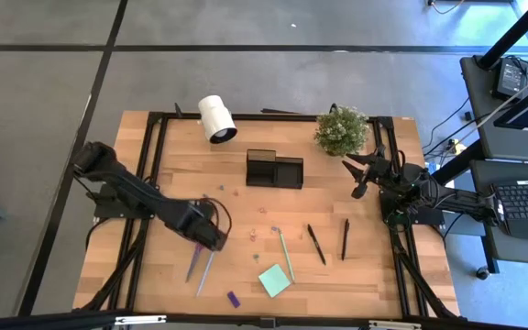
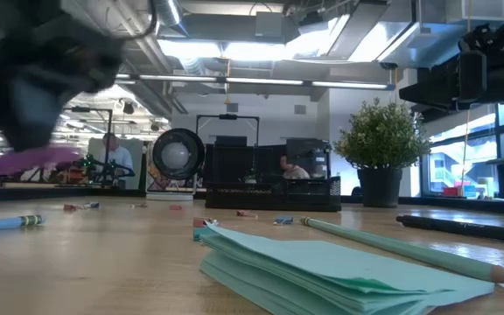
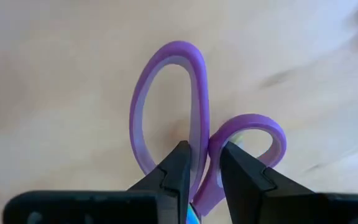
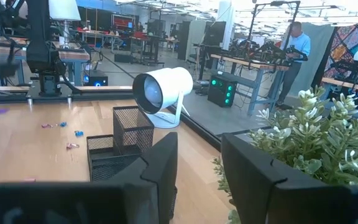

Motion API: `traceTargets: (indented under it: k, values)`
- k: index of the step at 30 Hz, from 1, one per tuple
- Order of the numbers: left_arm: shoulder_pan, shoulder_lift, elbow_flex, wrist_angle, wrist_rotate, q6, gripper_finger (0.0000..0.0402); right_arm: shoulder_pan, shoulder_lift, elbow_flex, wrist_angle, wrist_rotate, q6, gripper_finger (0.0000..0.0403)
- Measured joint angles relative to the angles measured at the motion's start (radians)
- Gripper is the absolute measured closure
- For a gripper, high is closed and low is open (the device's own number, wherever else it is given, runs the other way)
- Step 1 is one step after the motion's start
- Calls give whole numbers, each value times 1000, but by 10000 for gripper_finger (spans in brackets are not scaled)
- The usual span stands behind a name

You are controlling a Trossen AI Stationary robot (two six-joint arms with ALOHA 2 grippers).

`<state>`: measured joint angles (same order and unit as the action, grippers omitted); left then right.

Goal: Pick and place office supplies into organizer
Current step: Put the pink scissor into the black desk organizer

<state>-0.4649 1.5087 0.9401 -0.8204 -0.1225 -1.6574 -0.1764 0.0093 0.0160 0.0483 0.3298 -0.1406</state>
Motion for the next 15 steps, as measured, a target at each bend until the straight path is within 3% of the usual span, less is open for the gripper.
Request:
traceTargets:
  k: [6, 10, 15]
  values:
    - [56, -156, 2, 53, -287, 158, 332, 0, 0, 0, 1, 0, 0, 274]
    - [134, -236, 2, 178, -426, 398, 331, 0, 0, 0, 2, 0, 4, 274]
    - [270, -276, 3, 438, -503, 787, 332, 0, 0, 0, 2, 0, 4, 274]
